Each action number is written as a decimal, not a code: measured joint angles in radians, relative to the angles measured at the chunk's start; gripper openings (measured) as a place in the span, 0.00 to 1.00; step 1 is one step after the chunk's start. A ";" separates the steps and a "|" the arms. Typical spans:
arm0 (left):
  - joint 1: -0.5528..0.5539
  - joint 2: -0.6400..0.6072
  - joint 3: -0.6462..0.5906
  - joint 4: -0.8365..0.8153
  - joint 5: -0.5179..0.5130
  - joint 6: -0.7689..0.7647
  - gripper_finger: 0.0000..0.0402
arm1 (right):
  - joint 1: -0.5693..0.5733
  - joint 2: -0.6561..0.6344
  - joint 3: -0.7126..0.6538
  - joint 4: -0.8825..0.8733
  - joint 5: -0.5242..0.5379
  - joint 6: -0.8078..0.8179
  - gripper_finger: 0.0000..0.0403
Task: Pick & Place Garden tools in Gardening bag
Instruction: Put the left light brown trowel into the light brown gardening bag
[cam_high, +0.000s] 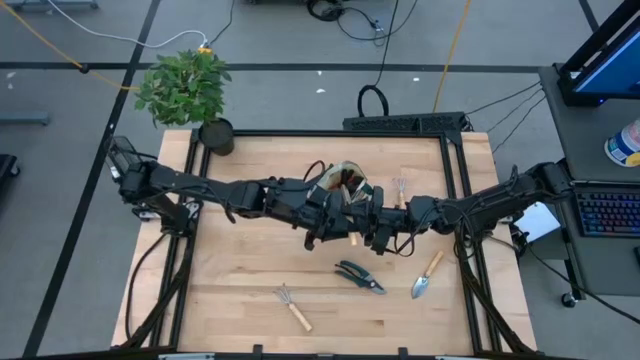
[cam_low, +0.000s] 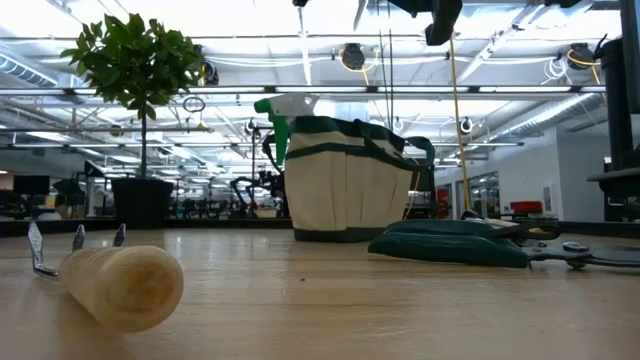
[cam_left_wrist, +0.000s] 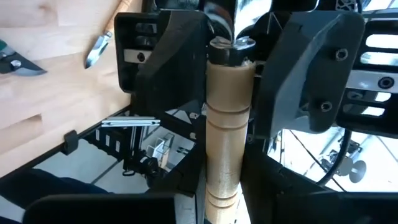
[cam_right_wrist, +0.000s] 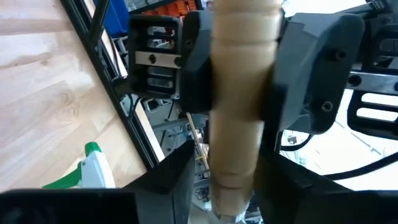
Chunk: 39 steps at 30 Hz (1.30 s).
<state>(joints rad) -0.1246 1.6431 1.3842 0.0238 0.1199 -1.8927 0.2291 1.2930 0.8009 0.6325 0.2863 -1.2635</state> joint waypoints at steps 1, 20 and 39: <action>0.000 0.001 0.000 -0.002 0.000 0.001 0.19 | 0.000 0.000 0.000 0.000 0.001 0.002 0.32; 0.028 0.002 0.000 -0.055 0.011 0.083 0.20 | 0.001 -0.001 0.000 -0.082 0.060 0.077 0.14; 0.009 0.002 0.000 -0.053 0.011 0.415 0.54 | -0.040 0.000 -0.001 -0.168 0.054 0.232 0.13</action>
<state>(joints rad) -0.1152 1.6447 1.3842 -0.0292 0.1309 -1.4776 0.1889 1.2930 0.8003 0.4649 0.3404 -1.0315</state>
